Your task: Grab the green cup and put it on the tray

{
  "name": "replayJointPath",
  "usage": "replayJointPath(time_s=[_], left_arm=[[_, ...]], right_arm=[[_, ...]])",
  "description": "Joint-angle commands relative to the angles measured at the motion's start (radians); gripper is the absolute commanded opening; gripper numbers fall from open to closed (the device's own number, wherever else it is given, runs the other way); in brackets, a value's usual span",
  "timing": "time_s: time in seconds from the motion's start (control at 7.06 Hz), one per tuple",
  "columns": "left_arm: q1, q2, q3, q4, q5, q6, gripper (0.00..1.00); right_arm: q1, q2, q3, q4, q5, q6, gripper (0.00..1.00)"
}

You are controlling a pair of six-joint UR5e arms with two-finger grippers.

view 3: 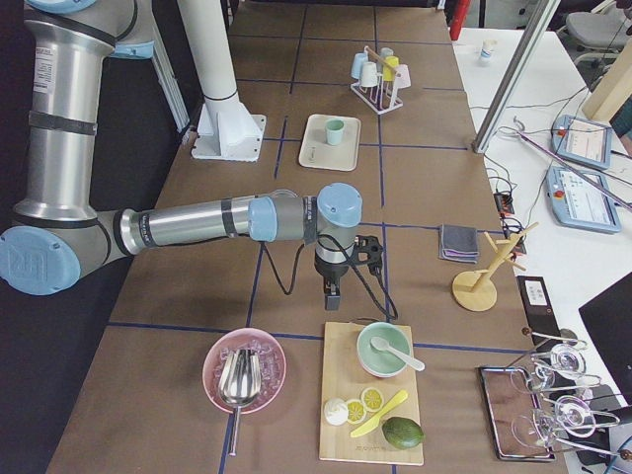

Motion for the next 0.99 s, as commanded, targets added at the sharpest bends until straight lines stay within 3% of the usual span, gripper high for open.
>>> replayJointPath(time_s=[0.0,0.85], left_arm=[[-0.002,0.047,-0.041,-0.002,0.006,0.0,1.0],[-0.002,0.104,-0.097,0.016,0.005,0.0,1.0]], right_arm=[[0.0,0.002,0.0,-0.001,0.002,0.002,1.0],[0.0,-0.001,0.0,-0.001,0.005,0.003,1.0]])
